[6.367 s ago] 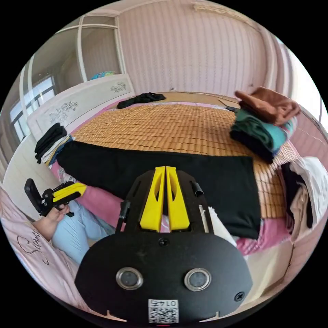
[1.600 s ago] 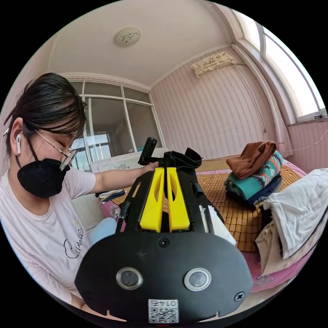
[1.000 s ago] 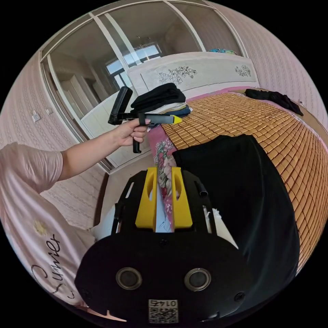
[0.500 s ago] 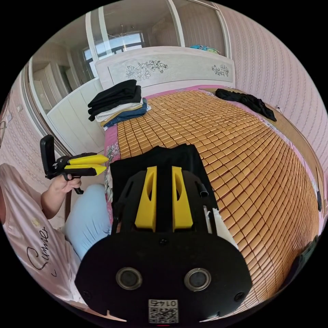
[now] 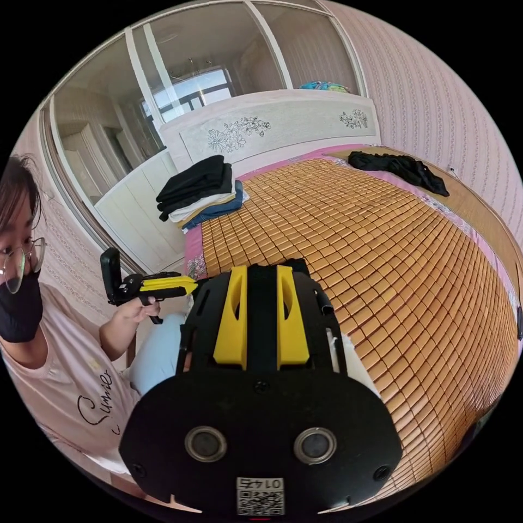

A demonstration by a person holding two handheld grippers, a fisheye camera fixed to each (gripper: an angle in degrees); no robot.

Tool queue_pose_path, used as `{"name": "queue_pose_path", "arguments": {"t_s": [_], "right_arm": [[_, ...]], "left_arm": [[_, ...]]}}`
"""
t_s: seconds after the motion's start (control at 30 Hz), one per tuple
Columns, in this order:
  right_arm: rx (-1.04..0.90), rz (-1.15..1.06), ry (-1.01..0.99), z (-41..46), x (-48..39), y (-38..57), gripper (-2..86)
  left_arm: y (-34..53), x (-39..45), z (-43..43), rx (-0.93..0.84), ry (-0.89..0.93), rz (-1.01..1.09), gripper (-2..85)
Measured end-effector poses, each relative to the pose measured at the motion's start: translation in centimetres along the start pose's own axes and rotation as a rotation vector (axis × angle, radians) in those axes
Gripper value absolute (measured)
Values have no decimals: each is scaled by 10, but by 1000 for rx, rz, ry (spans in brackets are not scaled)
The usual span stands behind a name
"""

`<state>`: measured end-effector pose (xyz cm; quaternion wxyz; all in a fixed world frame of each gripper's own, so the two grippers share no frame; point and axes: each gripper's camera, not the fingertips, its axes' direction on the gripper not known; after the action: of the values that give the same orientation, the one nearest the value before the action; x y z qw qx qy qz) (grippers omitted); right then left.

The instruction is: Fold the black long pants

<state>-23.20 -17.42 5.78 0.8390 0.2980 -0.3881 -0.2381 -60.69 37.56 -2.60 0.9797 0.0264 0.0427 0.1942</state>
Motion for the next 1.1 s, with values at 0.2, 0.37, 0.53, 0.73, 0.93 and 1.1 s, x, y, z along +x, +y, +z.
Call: {"name": "queue_pose_path", "arguments": {"t_s": [0.2, 0.37, 0.53, 0.73, 0.93, 1.1], "right_arm": [[-54, -3, 68, 24, 18, -10, 85], [-185, -33, 134, 87, 41, -39, 115], [-328, 26, -60, 138, 75, -59, 60], [-222, -67, -165, 117, 73, -41, 31], [14, -246, -104, 55, 36, -16, 22], [66, -335, -105, 19, 11, -8, 22]], "left_arm": [[14, -14, 15, -135, 4, -2, -10], [18, -10, 10, -125, -14, 9, -8], [23, -4, 5, -119, -33, 18, 22], [34, 2, -9, -90, -11, -8, 84], [36, 17, 2, -161, -41, 14, 110], [36, 36, 7, -173, -88, 82, 74]]}}
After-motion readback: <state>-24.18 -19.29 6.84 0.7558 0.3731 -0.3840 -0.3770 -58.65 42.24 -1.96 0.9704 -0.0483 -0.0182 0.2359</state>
